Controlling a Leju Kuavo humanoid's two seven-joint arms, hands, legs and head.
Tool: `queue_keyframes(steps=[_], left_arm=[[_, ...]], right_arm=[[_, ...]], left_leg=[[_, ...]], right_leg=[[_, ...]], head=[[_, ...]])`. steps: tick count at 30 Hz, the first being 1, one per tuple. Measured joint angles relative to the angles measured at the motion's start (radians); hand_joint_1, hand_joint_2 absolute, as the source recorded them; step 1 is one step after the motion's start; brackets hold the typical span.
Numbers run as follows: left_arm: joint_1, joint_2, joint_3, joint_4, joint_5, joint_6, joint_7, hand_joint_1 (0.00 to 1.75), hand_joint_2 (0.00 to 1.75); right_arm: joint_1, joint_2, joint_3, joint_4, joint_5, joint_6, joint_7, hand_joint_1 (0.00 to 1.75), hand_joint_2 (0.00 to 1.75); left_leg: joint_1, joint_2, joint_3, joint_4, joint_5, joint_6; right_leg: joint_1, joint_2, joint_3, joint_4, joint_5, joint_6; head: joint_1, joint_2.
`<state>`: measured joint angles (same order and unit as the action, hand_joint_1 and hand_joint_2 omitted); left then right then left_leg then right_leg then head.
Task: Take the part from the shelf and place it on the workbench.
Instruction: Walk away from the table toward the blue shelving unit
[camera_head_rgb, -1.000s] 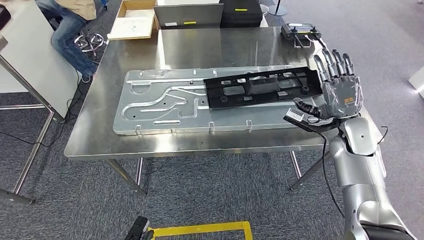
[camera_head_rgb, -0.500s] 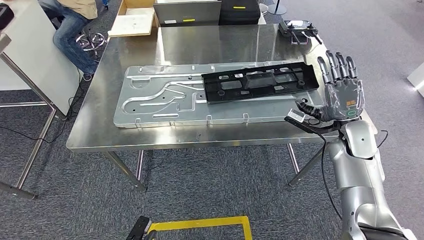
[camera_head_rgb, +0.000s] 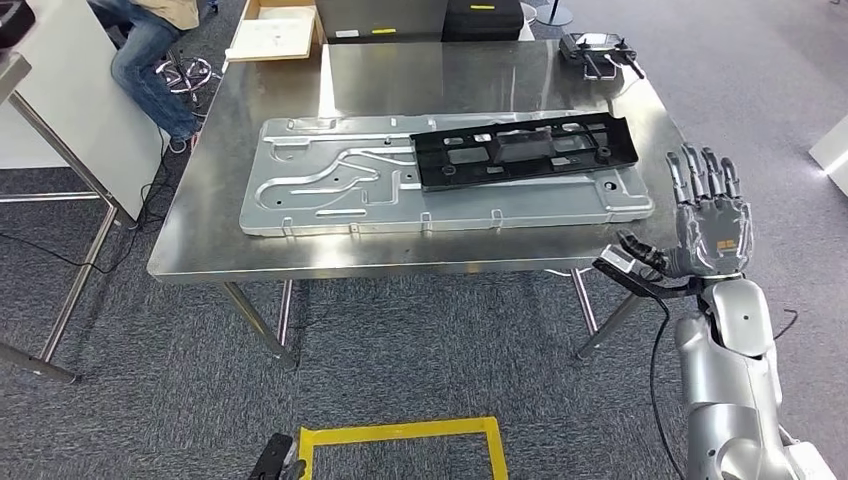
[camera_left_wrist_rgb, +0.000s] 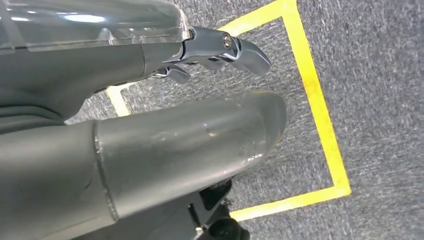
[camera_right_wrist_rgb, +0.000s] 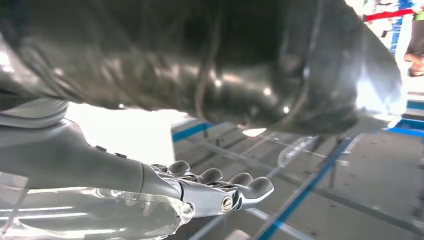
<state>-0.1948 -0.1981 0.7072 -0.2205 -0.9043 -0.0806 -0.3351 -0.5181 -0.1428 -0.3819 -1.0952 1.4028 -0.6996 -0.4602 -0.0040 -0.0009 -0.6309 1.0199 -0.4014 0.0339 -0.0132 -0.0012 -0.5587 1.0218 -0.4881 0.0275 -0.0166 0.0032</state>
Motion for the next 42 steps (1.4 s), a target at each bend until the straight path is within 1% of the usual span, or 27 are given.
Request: queue_keyframes(steps=[2, 3, 5, 7, 8, 9, 10, 13, 14, 18, 19, 20, 22, 23, 24, 25, 26, 28, 30, 33, 34, 36, 38, 39, 40, 41, 42], left_arm=[[0.002, 0.001, 0.004, 0.000, 0.001, 0.001, -0.002, 0.00, 0.00], [0.003, 0.001, 0.006, 0.000, 0.001, 0.001, -0.003, 0.00, 0.00], [0.004, 0.002, 0.010, 0.000, 0.002, 0.003, -0.006, 0.00, 0.00], [0.006, 0.002, 0.015, 0.000, 0.003, 0.005, -0.008, 0.00, 0.00], [0.008, 0.002, 0.017, 0.000, 0.003, 0.005, -0.009, 0.00, 0.00], [0.010, 0.003, 0.019, 0.000, 0.004, 0.006, -0.010, 0.00, 0.00], [0.012, 0.003, 0.020, 0.000, 0.004, 0.006, -0.011, 0.00, 0.00], [0.013, 0.007, 0.024, 0.000, 0.005, 0.008, -0.015, 0.00, 0.00], [0.012, 0.008, 0.026, 0.000, 0.006, 0.008, -0.016, 0.00, 0.00], [0.017, 0.010, 0.032, 0.000, 0.008, 0.008, -0.017, 0.00, 0.00], [0.017, 0.010, 0.034, 0.000, 0.009, 0.008, -0.018, 0.00, 0.00], [0.016, 0.010, 0.035, 0.000, 0.011, 0.008, -0.018, 0.00, 0.00], [0.016, 0.010, 0.037, 0.000, 0.015, 0.008, -0.021, 0.00, 0.00], [0.018, 0.010, 0.040, 0.000, 0.018, 0.009, -0.022, 0.00, 0.00], [0.021, 0.011, 0.042, 0.000, 0.020, 0.009, -0.023, 0.00, 0.00], [0.024, 0.011, 0.045, 0.000, 0.022, 0.009, -0.025, 0.00, 0.00], [0.028, 0.011, 0.048, 0.000, 0.024, 0.010, -0.027, 0.00, 0.00], [0.032, 0.011, 0.053, 0.000, 0.026, 0.010, -0.031, 0.00, 0.00], [0.033, 0.012, 0.058, 0.000, 0.031, 0.010, -0.034, 0.00, 0.00], [0.036, 0.014, 0.068, 0.000, 0.040, 0.011, -0.037, 0.00, 0.00], [0.038, 0.014, 0.071, 0.000, 0.041, 0.012, -0.038, 0.00, 0.00], [0.042, 0.016, 0.076, 0.000, 0.043, 0.013, -0.041, 0.00, 0.00], [0.045, 0.017, 0.081, 0.000, 0.047, 0.013, -0.045, 0.00, 0.00], [0.047, 0.018, 0.084, 0.000, 0.051, 0.013, -0.047, 0.00, 0.00], [0.050, 0.019, 0.088, 0.000, 0.054, 0.014, -0.049, 0.00, 0.00], [0.053, 0.020, 0.091, 0.000, 0.058, 0.015, -0.052, 0.00, 0.00], [0.055, 0.021, 0.095, 0.000, 0.061, 0.016, -0.053, 0.00, 0.00]], right_arm=[[0.016, 0.012, -0.041, -0.002, 0.001, 0.000, -0.017, 0.00, 0.00], [0.023, 0.020, -0.060, -0.002, 0.002, 0.000, -0.026, 0.00, 0.00], [0.035, 0.038, -0.102, -0.002, 0.001, 0.000, -0.043, 0.00, 0.00], [0.050, 0.057, -0.150, -0.001, 0.000, 0.000, -0.055, 0.00, 0.00], [0.058, 0.065, -0.174, 0.000, 0.000, 0.000, -0.058, 0.00, 0.00], [0.067, 0.073, -0.196, 0.002, 0.000, 0.000, -0.062, 0.00, 0.00], [0.075, 0.079, -0.215, 0.003, -0.002, 0.000, -0.068, 0.00, 0.00], [0.092, 0.097, -0.283, 0.010, -0.013, 0.000, -0.101, 0.00, 0.00], [0.096, 0.105, -0.313, 0.012, -0.016, 0.000, -0.113, 0.00, 0.00], [0.109, 0.126, -0.405, 0.025, -0.021, 0.000, -0.130, 0.00, 0.00], [0.111, 0.129, -0.420, 0.028, -0.022, 0.000, -0.132, 0.00, 0.00], [0.113, 0.131, -0.436, 0.031, -0.025, 0.000, -0.135, 0.00, 0.00], [0.117, 0.137, -0.470, 0.041, -0.035, 0.000, -0.142, 0.00, 0.00], [0.121, 0.141, -0.492, 0.050, -0.043, 0.000, -0.151, 0.00, 0.00], [0.125, 0.147, -0.519, 0.062, -0.051, 0.000, -0.163, 0.00, 0.00], [0.131, 0.154, -0.551, 0.076, -0.057, 0.000, -0.177, 0.00, 0.00], [0.136, 0.161, -0.587, 0.089, -0.062, 0.000, -0.192, 0.00, 0.00], [0.142, 0.174, -0.654, 0.110, -0.066, 0.000, -0.216, 0.00, 0.00], [0.147, 0.184, -0.710, 0.132, -0.067, 0.000, -0.225, 0.00, 0.00], [0.160, 0.197, -0.788, 0.173, -0.069, 0.000, -0.225, 0.00, 0.00], [0.164, 0.202, -0.810, 0.185, -0.070, 0.000, -0.225, 0.00, 0.00], [0.169, 0.212, -0.848, 0.207, -0.070, 0.000, -0.226, 0.00, 0.00], [0.176, 0.218, -0.887, 0.236, -0.062, 0.000, -0.219, 0.00, 0.00], [0.181, 0.221, -0.909, 0.254, -0.056, 0.000, -0.212, 0.00, 0.00], [0.188, 0.223, -0.931, 0.271, -0.051, 0.000, -0.203, 0.00, 0.00], [0.196, 0.226, -0.953, 0.290, -0.045, 0.000, -0.192, 0.00, 0.00], [0.205, 0.229, -0.973, 0.309, -0.039, 0.000, -0.181, 0.00, 0.00]], left_leg=[[0.000, 0.000, -0.003, 0.000, 0.004, -0.013], [0.000, -0.001, -0.007, 0.008, -0.006, -0.019], [0.003, -0.001, -0.034, 0.078, -0.066, -0.031], [0.007, -0.001, -0.080, 0.209, -0.147, -0.039], [0.008, -0.001, -0.094, 0.260, -0.171, -0.041], [0.008, -0.001, -0.092, 0.279, -0.178, -0.042], [0.009, -0.001, -0.068, 0.256, -0.165, -0.042], [0.006, -0.002, 0.062, 0.056, -0.105, -0.030], [0.004, -0.003, 0.086, 0.014, -0.096, -0.025], [0.002, 0.000, 0.089, -0.016, -0.072, 0.001], [0.004, 0.002, 0.087, -0.023, -0.062, 0.009], [0.005, 0.004, 0.083, -0.029, -0.052, 0.016], [0.004, 0.006, 0.069, -0.030, -0.039, 0.023], [0.003, 0.006, 0.061, -0.029, -0.034, 0.023], [0.002, 0.006, 0.054, -0.027, -0.030, 0.023], [0.002, 0.006, 0.047, -0.024, -0.027, 0.021], [0.003, 0.006, 0.041, -0.020, -0.025, 0.019], [0.001, 0.005, 0.029, -0.007, -0.023, 0.013], [-0.002, 0.005, 0.020, 0.003, -0.021, 0.003], [0.000, 0.004, 0.015, 0.005, -0.018, -0.016], [0.001, 0.003, 0.009, 0.019, -0.033, -0.022], [0.004, 0.002, -0.023, 0.101, -0.103, -0.032], [0.007, 0.002, -0.062, 0.225, -0.179, -0.038], [0.007, 0.003, -0.068, 0.263, -0.196, -0.039], [0.007, 0.003, -0.055, 0.264, -0.195, -0.039], [0.007, 0.002, -0.022, 0.226, -0.177, -0.037], [0.007, 0.002, 0.027, 0.158, -0.152, -0.032]], right_leg=[[-0.001, -0.001, -0.005, -0.002, 0.012, -0.011], [-0.004, -0.002, -0.007, -0.005, 0.019, -0.018], [-0.009, -0.004, -0.017, -0.009, 0.032, -0.032], [-0.008, -0.005, -0.033, -0.008, 0.043, -0.037], [-0.007, -0.006, -0.042, -0.007, 0.048, -0.037], [-0.007, -0.006, -0.050, -0.005, 0.053, -0.036], [-0.007, -0.006, -0.058, -0.002, 0.056, -0.034], [-0.006, -0.005, -0.072, 0.006, 0.066, -0.024], [-0.005, -0.005, -0.074, 0.006, 0.069, -0.019], [-0.005, -0.004, -0.078, 0.004, 0.077, 0.006], [-0.006, -0.003, -0.085, 0.020, 0.059, 0.011], [-0.008, -0.002, -0.099, 0.055, 0.027, 0.014], [-0.009, -0.001, -0.139, 0.169, -0.054, 0.019], [-0.010, -0.001, -0.153, 0.220, -0.081, 0.022], [-0.010, -0.001, -0.154, 0.246, -0.091, 0.025], [-0.011, -0.001, -0.139, 0.237, -0.083, 0.026], [-0.012, -0.001, -0.106, 0.194, -0.061, 0.026], [-0.011, -0.002, -0.027, 0.068, -0.020, 0.021], [-0.006, 0.000, 0.006, 0.003, -0.007, 0.010], [-0.004, 0.000, 0.000, -0.002, 0.006, -0.011], [-0.006, -0.001, -0.003, -0.005, 0.012, -0.019], [-0.009, -0.003, -0.015, -0.008, 0.025, -0.033], [-0.008, -0.004, -0.031, -0.006, 0.036, -0.037], [-0.007, -0.004, -0.040, -0.004, 0.041, -0.036], [-0.006, -0.004, -0.048, -0.002, 0.045, -0.035], [-0.006, -0.004, -0.055, 0.001, 0.049, -0.034], [-0.005, -0.004, -0.060, 0.003, 0.053, -0.032]], head=[[0.000, 0.000], [0.000, 0.000], [-0.001, 0.000], [-0.001, 0.000], [-0.001, 0.000], [-0.001, 0.000], [-0.001, 0.000], [-0.001, 0.000], [-0.001, 0.000], [0.000, 0.000], [0.000, 0.000], [0.001, 0.000], [0.002, 0.000], [0.002, 0.000], [0.002, 0.000], [0.003, 0.000], [0.003, 0.000], [0.002, 0.000], [0.002, 0.000], [0.002, 0.000], [0.002, 0.000], [0.001, 0.000], [0.001, 0.000], [0.001, 0.000], [0.001, 0.000], [0.001, 0.000], [0.001, 0.000]])
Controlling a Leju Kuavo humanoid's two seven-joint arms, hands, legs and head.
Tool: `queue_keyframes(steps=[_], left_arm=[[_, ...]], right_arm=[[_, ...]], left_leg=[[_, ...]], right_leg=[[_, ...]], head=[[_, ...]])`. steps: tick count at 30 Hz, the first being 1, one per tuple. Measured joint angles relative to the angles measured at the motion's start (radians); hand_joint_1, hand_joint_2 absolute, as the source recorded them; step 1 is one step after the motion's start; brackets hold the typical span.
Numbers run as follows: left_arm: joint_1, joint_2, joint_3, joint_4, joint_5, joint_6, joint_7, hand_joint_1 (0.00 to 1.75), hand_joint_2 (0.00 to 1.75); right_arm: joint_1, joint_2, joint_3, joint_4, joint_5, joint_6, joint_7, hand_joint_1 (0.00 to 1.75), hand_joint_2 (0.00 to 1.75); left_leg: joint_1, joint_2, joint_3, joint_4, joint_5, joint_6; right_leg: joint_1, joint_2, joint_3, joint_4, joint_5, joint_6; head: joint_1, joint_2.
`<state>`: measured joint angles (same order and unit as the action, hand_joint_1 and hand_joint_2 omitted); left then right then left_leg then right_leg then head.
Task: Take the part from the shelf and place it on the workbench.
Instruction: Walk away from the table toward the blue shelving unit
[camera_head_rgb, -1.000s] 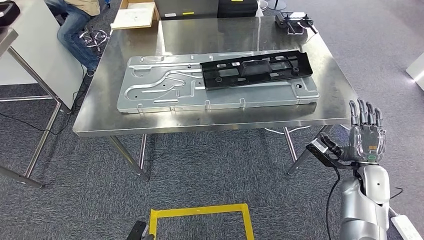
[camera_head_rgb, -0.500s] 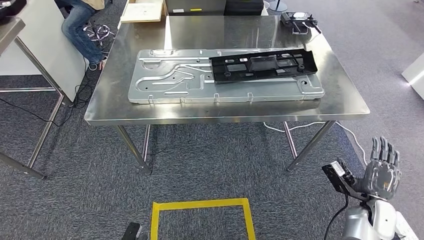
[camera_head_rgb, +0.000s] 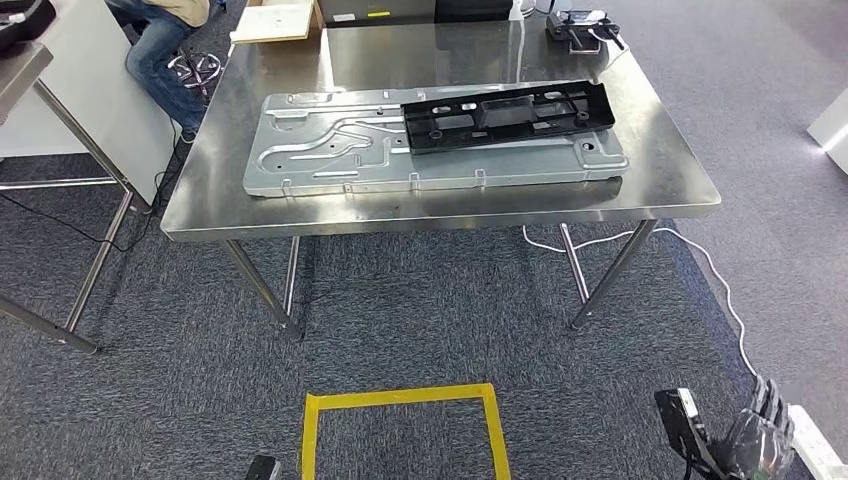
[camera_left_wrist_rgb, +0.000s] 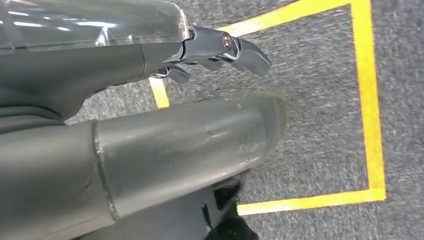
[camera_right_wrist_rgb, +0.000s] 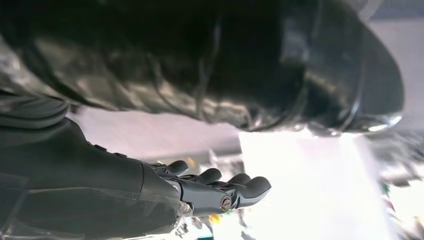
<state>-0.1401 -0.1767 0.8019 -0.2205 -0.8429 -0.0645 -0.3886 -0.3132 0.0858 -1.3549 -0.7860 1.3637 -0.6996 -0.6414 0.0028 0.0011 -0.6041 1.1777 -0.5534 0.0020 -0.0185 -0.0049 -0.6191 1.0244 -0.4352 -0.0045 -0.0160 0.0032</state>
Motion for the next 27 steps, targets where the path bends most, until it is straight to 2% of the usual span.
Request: queue_keyframes(steps=[1, 2, 3, 6, 7, 8, 9, 11, 12, 13, 14, 17, 18, 21, 22, 23, 25, 26, 27], left_arm=[[0.001, 0.002, 0.003, 0.000, 0.003, 0.001, -0.002, 0.00, 0.00], [0.000, 0.003, 0.006, 0.000, 0.006, 0.003, -0.004, 0.00, 0.00], [0.001, 0.004, 0.010, 0.000, 0.009, 0.004, -0.006, 0.00, 0.00], [0.009, 0.006, 0.021, 0.000, 0.015, 0.006, -0.012, 0.00, 0.00], [0.011, 0.006, 0.024, 0.000, 0.016, 0.006, -0.014, 0.00, 0.00], [0.013, 0.006, 0.026, 0.000, 0.017, 0.007, -0.016, 0.00, 0.00], [0.014, 0.006, 0.029, 0.000, 0.017, 0.007, -0.017, 0.00, 0.00], [0.017, 0.007, 0.033, 0.000, 0.018, 0.008, -0.018, 0.00, 0.00], [0.020, 0.007, 0.036, 0.000, 0.018, 0.008, -0.019, 0.00, 0.00], [0.022, 0.006, 0.039, 0.000, 0.016, 0.008, -0.020, 0.00, 0.00], [0.024, 0.006, 0.043, 0.000, 0.013, 0.007, -0.021, 0.00, 0.00], [0.026, 0.006, 0.058, 0.000, 0.001, 0.006, -0.028, 0.00, 0.00], [0.026, 0.006, 0.062, 0.000, -0.001, 0.006, -0.029, 0.00, 0.00], [0.026, 0.007, 0.072, 0.000, -0.004, 0.006, -0.032, 0.00, 0.00], [0.027, 0.007, 0.074, 0.000, -0.004, 0.006, -0.032, 0.00, 0.00], [0.028, 0.007, 0.075, 0.000, -0.004, 0.006, -0.032, 0.00, 0.00], [0.030, 0.008, 0.077, 0.000, -0.001, 0.006, -0.032, 0.00, 0.00], [0.030, 0.009, 0.074, 0.000, 0.014, 0.011, -0.031, 0.00, 0.00], [0.031, 0.011, 0.063, 0.000, 0.053, 0.022, -0.028, 0.00, 0.00]], right_arm=[[0.009, 0.003, -0.019, 0.019, 0.006, 0.000, 0.012, 0.00, 0.00], [0.017, 0.006, -0.038, 0.037, 0.012, 0.000, 0.023, 0.00, 0.00], [0.026, 0.009, -0.054, 0.054, 0.017, 0.000, 0.033, 0.00, 0.00], [0.053, 0.017, -0.097, 0.100, 0.035, 0.000, 0.067, 0.00, 0.00], [0.063, 0.019, -0.108, 0.116, 0.044, 0.000, 0.083, 0.00, 0.00], [0.073, 0.021, -0.116, 0.131, 0.053, 0.000, 0.100, 0.00, 0.00], [0.082, 0.022, -0.123, 0.147, 0.060, 0.000, 0.115, 0.00, 0.00], [0.098, 0.024, -0.134, 0.182, 0.069, 0.000, 0.141, 0.00, 0.00], [0.105, 0.024, -0.137, 0.204, 0.073, 0.000, 0.155, 0.00, 0.00], [0.112, 0.023, -0.140, 0.229, 0.079, 0.004, 0.174, 0.00, 0.00], [0.120, 0.020, -0.141, 0.263, 0.086, 0.015, 0.195, 0.00, 0.00], [0.136, 0.006, -0.141, 0.368, 0.100, 0.060, 0.245, 0.00, 0.00], [0.140, 0.004, -0.141, 0.394, 0.103, 0.066, 0.251, 0.00, 0.00], [0.151, -0.002, -0.141, 0.451, 0.105, 0.072, 0.256, 0.00, 0.00], [0.153, -0.004, -0.141, 0.464, 0.105, 0.072, 0.257, 0.00, 0.00], [0.154, -0.005, -0.141, 0.474, 0.106, 0.073, 0.257, 0.00, 0.00], [0.155, -0.008, -0.141, 0.490, 0.107, 0.077, 0.257, 0.00, 0.00], [0.156, -0.009, -0.141, 0.497, 0.106, 0.083, 0.257, 0.00, 0.00], [0.158, -0.009, -0.141, 0.503, 0.101, 0.094, 0.259, 0.00, 0.00]], left_leg=[[-0.001, 0.000, 0.047, -0.074, 0.018, 0.005], [-0.003, -0.001, 0.081, -0.130, 0.031, 0.010], [-0.006, -0.001, 0.099, -0.163, 0.036, 0.015], [-0.007, 0.001, 0.099, -0.180, 0.051, 0.028], [-0.004, 0.003, 0.097, -0.186, 0.061, 0.036], [-0.002, 0.005, 0.093, -0.192, 0.072, 0.044], [0.000, 0.007, 0.086, -0.195, 0.082, 0.049], [-0.002, 0.009, 0.065, -0.193, 0.096, 0.054], [-0.002, 0.009, 0.055, -0.190, 0.101, 0.052], [-0.003, 0.010, 0.046, -0.187, 0.106, 0.051], [-0.002, 0.010, 0.038, -0.184, 0.109, 0.048], [-0.003, 0.010, 0.019, -0.167, 0.115, 0.037], [-0.005, 0.011, 0.016, -0.162, 0.116, 0.032], [-0.006, 0.010, 0.012, -0.160, 0.125, 0.013], [-0.004, 0.009, 0.007, -0.153, 0.118, 0.007], [-0.002, 0.008, -0.003, -0.129, 0.095, 0.002], [0.002, 0.006, -0.043, -0.025, 0.014, -0.008], [0.003, 0.006, -0.064, 0.041, -0.027, -0.012], [0.004, 0.006, -0.077, 0.094, -0.054, -0.014]], right_leg=[[0.002, 0.000, -0.004, 0.002, 0.004, 0.003], [0.003, 0.000, -0.006, 0.003, 0.008, 0.007], [0.004, 0.000, -0.007, 0.003, 0.012, 0.013], [0.003, 0.000, -0.007, -0.001, 0.023, 0.031], [0.003, 0.001, -0.010, 0.006, 0.013, 0.036], [0.002, 0.002, -0.021, 0.029, -0.012, 0.039], [0.001, 0.003, -0.039, 0.075, -0.051, 0.042], [0.000, 0.003, -0.082, 0.198, -0.134, 0.047], [-0.001, 0.003, -0.092, 0.243, -0.157, 0.050], [-0.002, 0.003, -0.085, 0.255, -0.160, 0.052], [-0.003, 0.003, -0.057, 0.228, -0.146, 0.052], [-0.003, 0.003, 0.071, 0.037, -0.091, 0.045], [-0.001, 0.004, 0.091, 0.001, -0.084, 0.040], [0.002, 0.005, 0.090, -0.011, -0.072, 0.022], [0.001, 0.004, 0.087, -0.013, -0.065, 0.014], [-0.001, 0.002, 0.081, -0.016, -0.057, 0.004], [-0.001, 0.001, 0.065, -0.017, -0.042, -0.008], [0.000, 0.000, 0.055, -0.017, -0.036, -0.010], [0.002, 0.000, 0.046, -0.015, -0.030, -0.010]], head=[[0.000, 0.000], [0.000, 0.000], [0.000, 0.000], [0.000, 0.000], [0.001, 0.000], [0.002, 0.000], [0.002, 0.000], [0.003, 0.000], [0.003, 0.000], [0.003, 0.000], [0.003, 0.000], [0.002, 0.000], [0.002, 0.000], [0.002, 0.000], [0.002, 0.000], [0.002, 0.000], [0.001, 0.000], [0.001, 0.000], [0.001, 0.000]])
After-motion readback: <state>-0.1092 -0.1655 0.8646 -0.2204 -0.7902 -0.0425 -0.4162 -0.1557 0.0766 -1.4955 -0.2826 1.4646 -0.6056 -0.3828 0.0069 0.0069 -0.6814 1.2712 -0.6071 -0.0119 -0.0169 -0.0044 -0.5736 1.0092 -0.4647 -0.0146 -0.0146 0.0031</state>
